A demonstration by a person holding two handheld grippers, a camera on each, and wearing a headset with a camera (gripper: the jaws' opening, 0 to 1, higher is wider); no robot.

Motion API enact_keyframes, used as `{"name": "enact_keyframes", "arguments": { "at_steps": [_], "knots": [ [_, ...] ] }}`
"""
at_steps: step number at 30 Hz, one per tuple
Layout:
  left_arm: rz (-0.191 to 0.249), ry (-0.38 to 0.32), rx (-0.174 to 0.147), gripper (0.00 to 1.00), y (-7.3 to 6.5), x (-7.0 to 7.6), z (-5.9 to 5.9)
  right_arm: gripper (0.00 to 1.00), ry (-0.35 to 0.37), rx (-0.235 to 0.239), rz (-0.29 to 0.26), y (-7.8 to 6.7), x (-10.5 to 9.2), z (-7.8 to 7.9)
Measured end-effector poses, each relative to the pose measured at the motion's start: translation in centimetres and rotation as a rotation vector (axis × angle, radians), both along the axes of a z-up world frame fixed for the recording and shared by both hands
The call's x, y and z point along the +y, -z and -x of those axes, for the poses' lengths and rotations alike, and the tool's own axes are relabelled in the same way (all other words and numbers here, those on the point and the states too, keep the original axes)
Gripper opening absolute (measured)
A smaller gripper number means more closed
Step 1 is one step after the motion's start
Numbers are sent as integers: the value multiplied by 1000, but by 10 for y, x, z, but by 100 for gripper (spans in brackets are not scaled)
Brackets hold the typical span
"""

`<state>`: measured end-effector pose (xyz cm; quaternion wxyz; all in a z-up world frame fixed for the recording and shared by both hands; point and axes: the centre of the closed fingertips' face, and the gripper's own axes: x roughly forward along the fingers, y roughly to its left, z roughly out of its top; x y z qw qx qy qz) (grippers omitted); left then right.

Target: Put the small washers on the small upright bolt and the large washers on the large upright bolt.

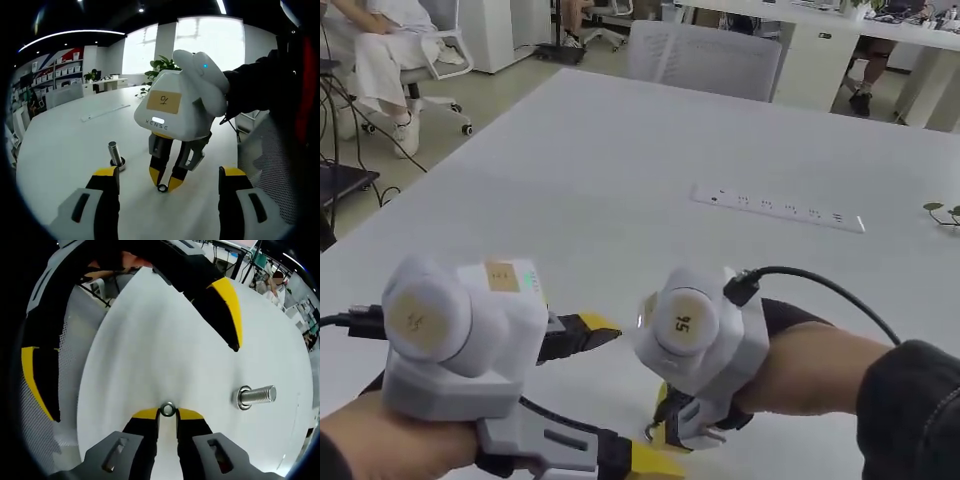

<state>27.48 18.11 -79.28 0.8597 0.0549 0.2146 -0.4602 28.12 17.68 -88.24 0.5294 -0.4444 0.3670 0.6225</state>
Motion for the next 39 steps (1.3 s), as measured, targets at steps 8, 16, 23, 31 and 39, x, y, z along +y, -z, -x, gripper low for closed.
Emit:
{"name": "enact_keyframes", "arguments": {
  "at_steps": [8,16,23,31,39],
  "knots": [
    [-1,1,-1,81,0,-1,0,14,25,4,5,-2,-11,-2],
    [-1,4,0,81,0,-1,0,14,63,3,8,-4,-25,-7],
    [-2,5,1,81,0,-1,0,14,89,0,10,-5,-35,-10],
    [-6,7,2,81,1,-2,1,14,134,-2,9,-8,-51,-15],
    [-7,6,3,81,2,-2,1,14,177,-7,7,-11,-66,-19]
  ]
}}
